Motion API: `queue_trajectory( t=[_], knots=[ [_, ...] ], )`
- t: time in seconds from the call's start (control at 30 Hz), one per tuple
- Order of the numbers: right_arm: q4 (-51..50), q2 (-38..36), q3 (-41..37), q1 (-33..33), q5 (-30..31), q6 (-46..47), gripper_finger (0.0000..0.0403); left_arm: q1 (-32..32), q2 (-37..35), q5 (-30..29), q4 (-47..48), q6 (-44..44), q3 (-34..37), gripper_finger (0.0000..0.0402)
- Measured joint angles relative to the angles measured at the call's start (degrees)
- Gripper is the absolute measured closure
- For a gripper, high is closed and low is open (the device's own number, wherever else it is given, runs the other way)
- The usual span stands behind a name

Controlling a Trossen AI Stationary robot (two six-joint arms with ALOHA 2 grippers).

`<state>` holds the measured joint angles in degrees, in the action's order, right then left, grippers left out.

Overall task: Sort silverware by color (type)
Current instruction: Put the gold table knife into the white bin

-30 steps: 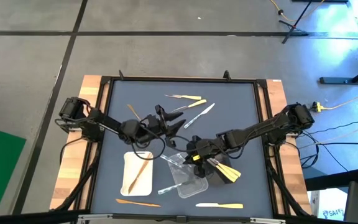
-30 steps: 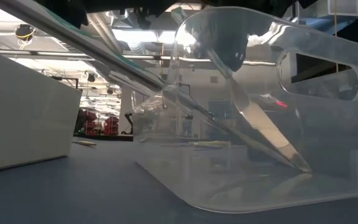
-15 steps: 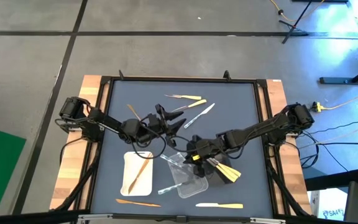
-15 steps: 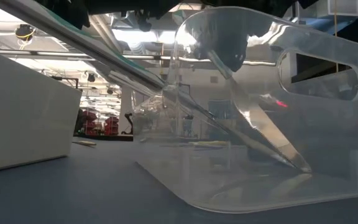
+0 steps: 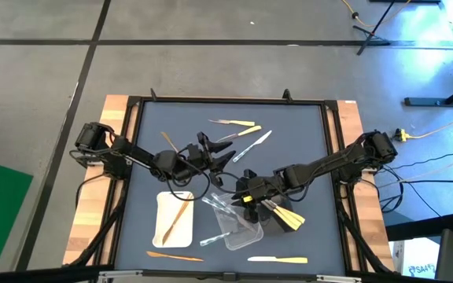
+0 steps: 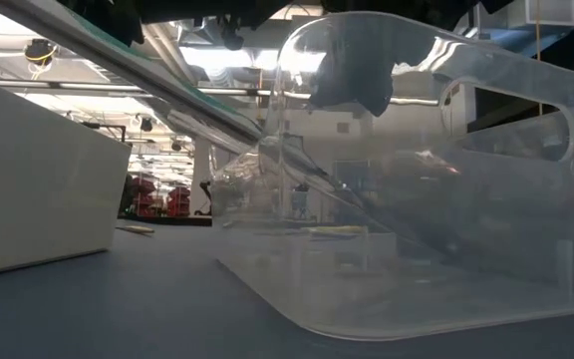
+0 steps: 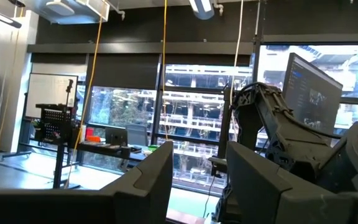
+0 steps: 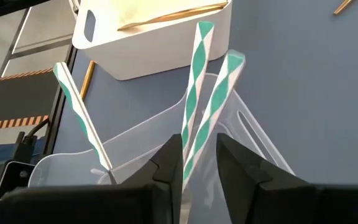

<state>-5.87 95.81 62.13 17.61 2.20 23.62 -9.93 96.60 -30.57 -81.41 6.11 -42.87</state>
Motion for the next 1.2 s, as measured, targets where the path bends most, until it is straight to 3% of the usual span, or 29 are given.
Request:
queue_trajectory(
  t=[0.87,1.03,1.2],
  knots=[
    [-2.15,-1.23,0.02,0.0,-0.22,-0.04,0.0317,0.92,-1.12,0.66,8.04,-0.08,0.0,0.0258],
    [-6.48,-4.96,0.07,0.0,-0.2,-1.54,0.0317,3.19,-7.49,3.34,20.45,-0.46,-0.04,0.0258],
    [-9.64,-9.25,0.09,0.0,-0.14,-3.27,0.0317,7.28,-17.57,7.85,40.37,-4.41,-0.04,0.0258]
  ],
)
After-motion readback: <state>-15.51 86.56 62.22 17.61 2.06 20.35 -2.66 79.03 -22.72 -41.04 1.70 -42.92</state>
